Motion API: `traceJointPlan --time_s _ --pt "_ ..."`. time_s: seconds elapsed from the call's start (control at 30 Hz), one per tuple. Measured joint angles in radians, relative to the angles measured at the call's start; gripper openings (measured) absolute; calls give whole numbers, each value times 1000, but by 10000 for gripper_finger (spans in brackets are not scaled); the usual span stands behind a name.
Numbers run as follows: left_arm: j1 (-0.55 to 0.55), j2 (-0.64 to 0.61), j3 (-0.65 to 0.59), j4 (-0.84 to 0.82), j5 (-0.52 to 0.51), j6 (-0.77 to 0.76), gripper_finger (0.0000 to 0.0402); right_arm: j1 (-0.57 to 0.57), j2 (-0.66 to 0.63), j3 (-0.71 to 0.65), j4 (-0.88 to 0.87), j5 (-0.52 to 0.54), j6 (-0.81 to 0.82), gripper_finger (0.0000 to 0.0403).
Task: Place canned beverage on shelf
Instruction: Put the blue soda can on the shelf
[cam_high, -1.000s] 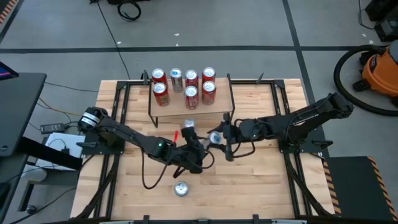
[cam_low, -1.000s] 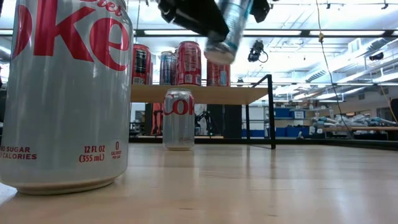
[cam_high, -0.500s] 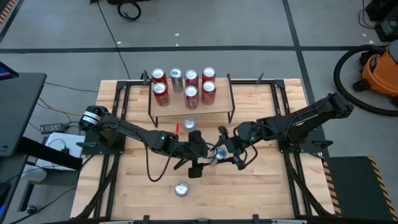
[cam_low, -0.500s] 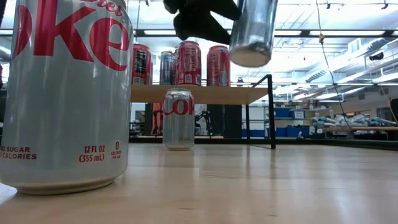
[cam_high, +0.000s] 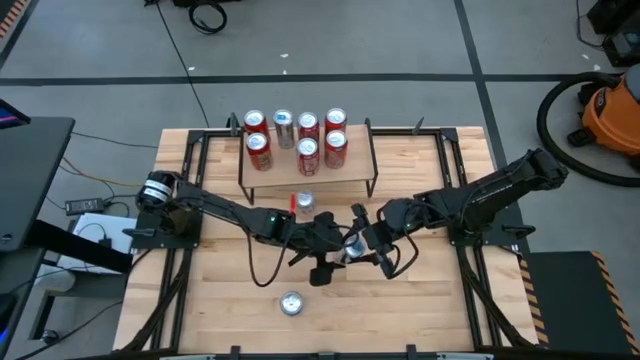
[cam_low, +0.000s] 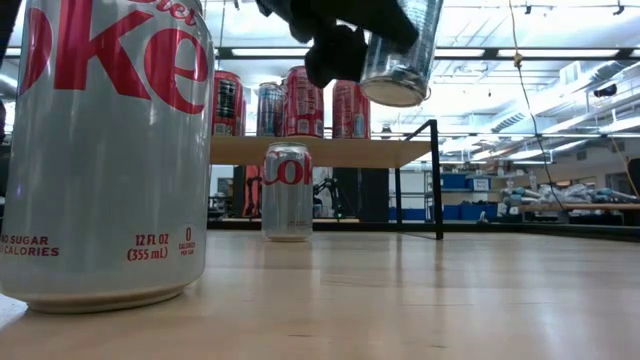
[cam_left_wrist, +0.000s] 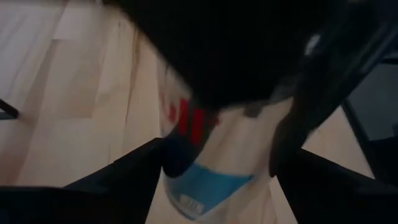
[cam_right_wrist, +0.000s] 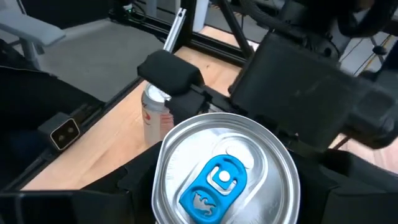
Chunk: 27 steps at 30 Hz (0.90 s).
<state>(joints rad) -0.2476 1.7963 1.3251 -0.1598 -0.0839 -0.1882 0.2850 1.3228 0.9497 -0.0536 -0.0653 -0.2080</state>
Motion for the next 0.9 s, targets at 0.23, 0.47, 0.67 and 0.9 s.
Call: traceJointPlan --time_s 0.23,0.47,0.67,0.9 --pt "2 2 0 -8 -2 23 243 26 0 0 1 64 5 254" --pt "5 2 0 -34 -31 11 233 39 0 0 -16 187 141 268" --pt "-1 -18 0 -115 -102 5 233 52 -43 0 -30 317 207 310" --pt "-41 -93 -2 -279 -187 15 235 90 -70 2 -48 471 229 350"
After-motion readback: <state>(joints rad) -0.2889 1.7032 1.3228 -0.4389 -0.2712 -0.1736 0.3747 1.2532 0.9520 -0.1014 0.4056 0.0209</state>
